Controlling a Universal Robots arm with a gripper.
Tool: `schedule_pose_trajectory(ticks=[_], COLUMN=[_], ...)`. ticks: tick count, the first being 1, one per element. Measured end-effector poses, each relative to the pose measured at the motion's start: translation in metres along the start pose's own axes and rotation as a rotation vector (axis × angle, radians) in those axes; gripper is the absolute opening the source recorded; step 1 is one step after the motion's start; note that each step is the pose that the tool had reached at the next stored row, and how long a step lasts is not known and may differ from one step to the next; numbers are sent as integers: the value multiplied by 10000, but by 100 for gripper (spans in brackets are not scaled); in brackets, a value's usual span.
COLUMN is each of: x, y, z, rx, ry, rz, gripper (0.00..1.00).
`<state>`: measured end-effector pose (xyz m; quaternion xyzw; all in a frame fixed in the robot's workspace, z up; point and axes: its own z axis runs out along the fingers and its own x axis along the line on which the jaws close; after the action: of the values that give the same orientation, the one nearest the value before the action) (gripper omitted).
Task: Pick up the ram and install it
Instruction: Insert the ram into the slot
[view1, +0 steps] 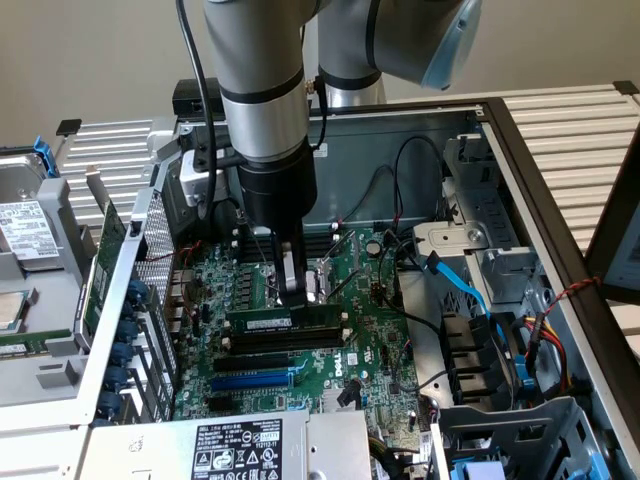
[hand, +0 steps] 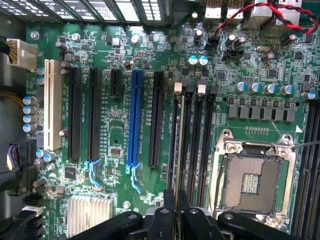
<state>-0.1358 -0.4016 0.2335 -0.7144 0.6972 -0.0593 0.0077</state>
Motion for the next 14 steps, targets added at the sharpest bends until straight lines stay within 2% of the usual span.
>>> schedule_pose_trajectory(ticks=[14], x=[8], y=[2], z=[21], rx=[-8], ry=[16], rz=[109], gripper=[14])
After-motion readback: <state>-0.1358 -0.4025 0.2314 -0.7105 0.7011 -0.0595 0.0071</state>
